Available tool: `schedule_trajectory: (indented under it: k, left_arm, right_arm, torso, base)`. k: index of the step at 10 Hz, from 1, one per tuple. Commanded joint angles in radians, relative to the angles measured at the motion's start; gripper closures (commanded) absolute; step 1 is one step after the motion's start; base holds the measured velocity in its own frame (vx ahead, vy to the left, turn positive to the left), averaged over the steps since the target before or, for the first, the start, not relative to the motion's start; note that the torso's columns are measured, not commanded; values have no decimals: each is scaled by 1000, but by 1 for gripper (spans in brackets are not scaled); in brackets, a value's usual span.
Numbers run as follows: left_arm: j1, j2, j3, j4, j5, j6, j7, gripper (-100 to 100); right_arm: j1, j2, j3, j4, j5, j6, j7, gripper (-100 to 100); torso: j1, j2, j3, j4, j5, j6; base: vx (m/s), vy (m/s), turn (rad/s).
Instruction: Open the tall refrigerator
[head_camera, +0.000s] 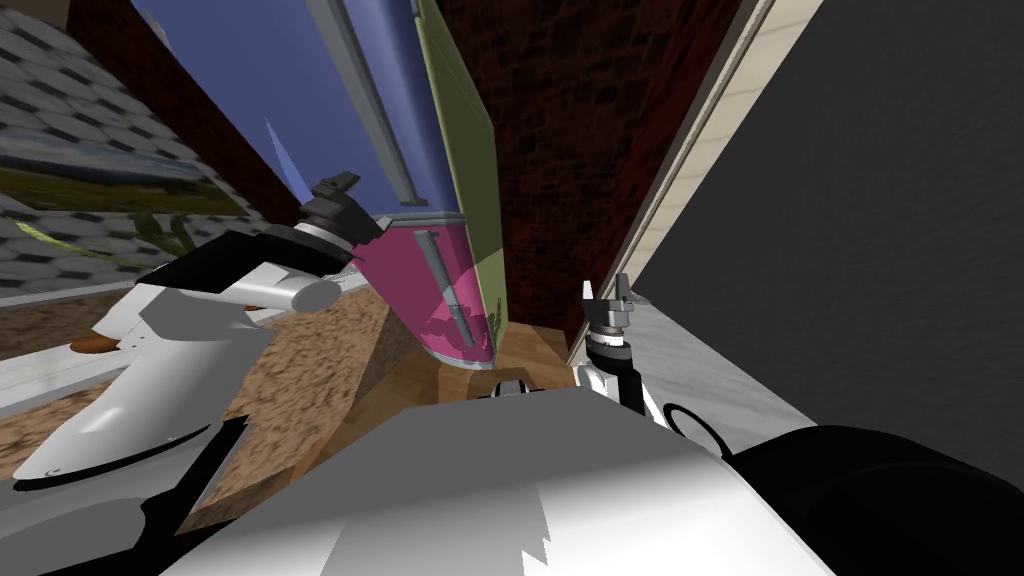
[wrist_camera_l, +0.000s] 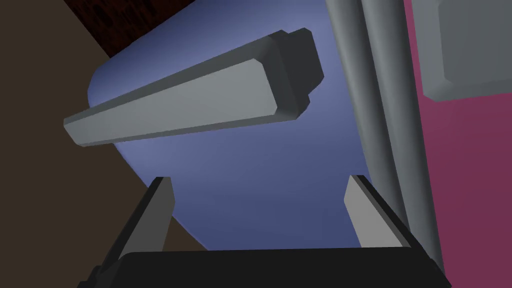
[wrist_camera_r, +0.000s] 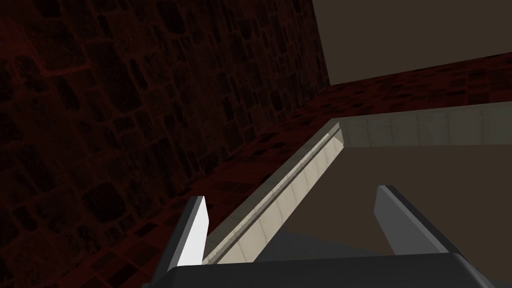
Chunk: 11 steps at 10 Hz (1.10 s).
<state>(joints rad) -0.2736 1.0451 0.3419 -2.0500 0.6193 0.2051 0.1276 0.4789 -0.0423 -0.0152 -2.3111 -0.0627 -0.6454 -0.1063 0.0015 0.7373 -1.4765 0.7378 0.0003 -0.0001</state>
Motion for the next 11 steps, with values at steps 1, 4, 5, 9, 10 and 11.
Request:
schedule_trajectory:
  k: [1,4,5,9,10,11]
  left_arm:
    - [-23,5,6,27,7,44,14,-100]
    - [-41,33,23,25,25,83,30,-100]
    - [-46,43,29,22,31,94,34,-100]
    - [-31,2,12,23,4,61,19,100]
    - [-28,8,8,-4,25,57,30,100]
    - [-26,16,7,-33,47,56,43,100]
  right_arm:
    - [0,0,0,0,0,0,0,0]
    - [0,0,0,0,0,0,0,0]
    - [0,0,0,0,0,0,0,0]
    - [-1,0,0,0,0,0,0,0]
    - [0,0,0,0,0,0,0,0]
    - [0,-1,0,0,0,0,0,0]
  torso:
    - [1,3,1,1,0,0]
    - [3,2,1,0,1,0]
    - [3,0,0,0,1,0]
    - [3,1,0,-2,3,0]
    - [0,-2,-1,-1,1,-1]
    - [3,0,0,0,0,0]
  base:
    - [60,-172,-26]
    - [81,-100,-10]
    - [115,-39,5]
    - [-37,17,-6]
    - [-71,114,18]
    - [-107,276,1]
